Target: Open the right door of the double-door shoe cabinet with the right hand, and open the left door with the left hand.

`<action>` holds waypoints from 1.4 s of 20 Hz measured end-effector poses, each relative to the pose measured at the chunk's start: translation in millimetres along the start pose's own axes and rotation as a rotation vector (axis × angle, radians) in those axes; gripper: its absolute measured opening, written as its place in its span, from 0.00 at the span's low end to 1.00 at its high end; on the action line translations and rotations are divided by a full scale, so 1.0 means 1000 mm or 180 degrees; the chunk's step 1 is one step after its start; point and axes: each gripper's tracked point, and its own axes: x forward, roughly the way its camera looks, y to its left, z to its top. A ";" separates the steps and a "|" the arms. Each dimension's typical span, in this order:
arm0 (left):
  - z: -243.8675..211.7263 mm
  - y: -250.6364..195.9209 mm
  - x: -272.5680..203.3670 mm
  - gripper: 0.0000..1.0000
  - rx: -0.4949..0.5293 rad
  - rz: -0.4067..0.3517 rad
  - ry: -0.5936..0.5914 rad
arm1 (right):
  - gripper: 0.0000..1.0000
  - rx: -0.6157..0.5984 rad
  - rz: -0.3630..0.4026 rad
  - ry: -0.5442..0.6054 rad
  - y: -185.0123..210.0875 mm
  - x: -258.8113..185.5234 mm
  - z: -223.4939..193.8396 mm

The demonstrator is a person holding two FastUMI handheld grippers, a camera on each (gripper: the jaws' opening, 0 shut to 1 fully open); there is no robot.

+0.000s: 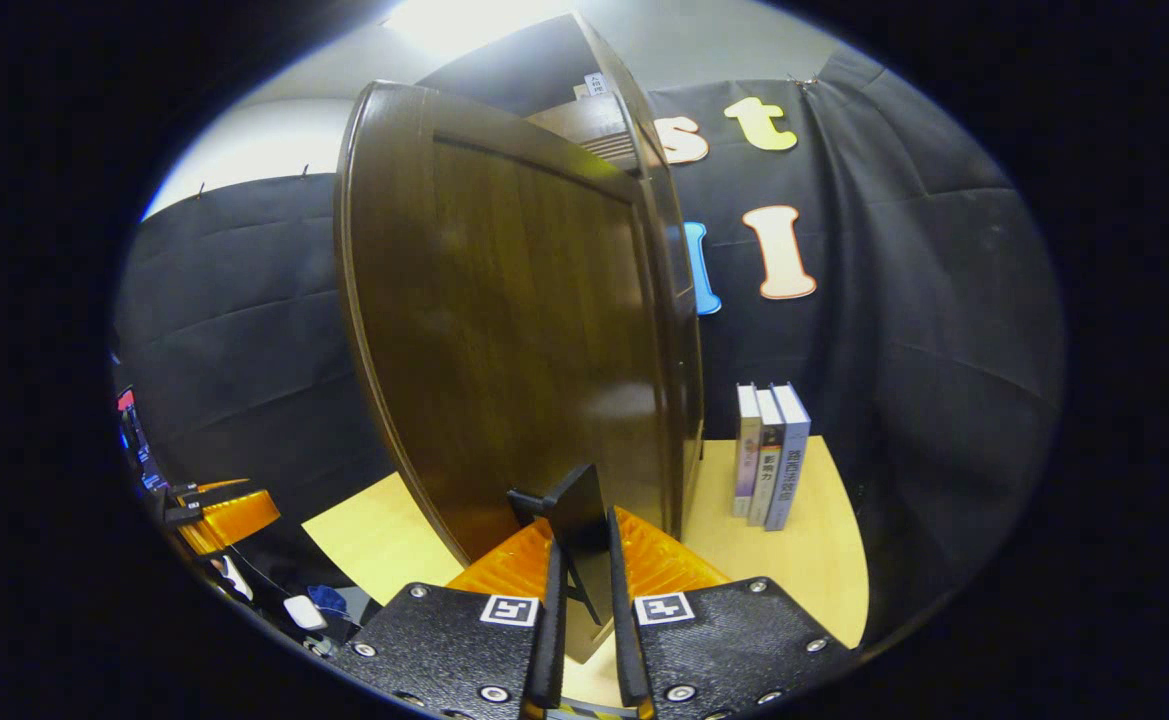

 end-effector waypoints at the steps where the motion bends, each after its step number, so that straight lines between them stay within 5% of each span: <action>1: -0.001 -0.005 0.001 0.99 0.0020 -0.0027 0.0004 | 0.17 -0.0010 -0.0033 -0.0017 -0.004 -0.001 0.005; 3: -0.003 -0.013 0.007 0.88 0.0049 -0.0074 0.0017 | 0.15 -0.0024 -0.0093 -0.0048 -0.013 -0.004 0.018; 6: -0.005 -0.021 0.013 0.88 0.0074 -0.0144 0.0050 | 0.12 0.0071 0.0000 -0.0056 -0.012 -0.014 0.039; 8: -0.004 -0.025 0.018 1.00 0.0095 -0.0175 0.0072 | 0.12 0.0088 0.0059 -0.0071 -0.013 -0.017 0.030; 11: -0.004 -0.028 0.027 0.99 0.0095 -0.0187 0.0077 | 0.13 0.0012 0.0013 -0.0101 -0.023 -0.009 0.023; 14: 0.000 -0.024 0.036 0.87 0.0119 -0.0175 0.0093 | 0.12 0.0200 -0.0034 -0.0114 -0.025 -0.010 0.022; 15: 0.003 -0.022 0.042 0.87 0.0138 -0.0162 0.0090 | 0.14 0.0236 -0.0028 -0.0110 -0.024 -0.012 0.022; 16: 0.006 -0.020 0.048 0.99 0.0154 -0.0157 0.0083 | 0.15 0.0277 -0.0041 -0.0069 -0.024 -0.016 0.019; 17: 0.009 -0.016 0.056 0.93 0.0165 -0.0158 0.0081 | 0.18 0.0307 -0.0085 -0.0023 -0.025 -0.020 0.014; 18: 0.013 -0.012 0.065 0.99 0.0172 -0.0169 0.0085 | 0.21 0.0307 -0.0151 -0.0004 -0.030 -0.028 0.009; 19: 0.016 -0.008 0.074 0.93 0.0177 -0.0181 0.0085 | 0.26 0.0301 -0.0241 0.0011 -0.034 -0.031 0.008; 20: 0.020 -0.006 0.084 1.00 0.0183 -0.0197 0.0085 | 0.39 0.0302 -0.0326 0.0036 -0.038 -0.037 0.004; 21: 0.021 -0.004 0.093 0.93 0.0192 -0.0220 0.0081 | 0.52 0.0314 -0.0441 0.0060 -0.045 -0.046 -0.003; 23: 0.029 0.000 0.114 0.97 0.0215 -0.0267 0.0062 | 0.77 0.0366 -0.0765 0.0090 -0.066 -0.061 -0.012; 26: 0.033 0.005 0.153 0.94 0.0226 -0.0310 0.0062 | 0.95 0.0487 -0.1278 0.0150 -0.095 -0.084 -0.022; 28: 0.037 0.009 0.183 0.94 0.0185 -0.0352 0.0063 | 0.95 0.0626 -0.1543 0.0098 -0.105 -0.100 -0.019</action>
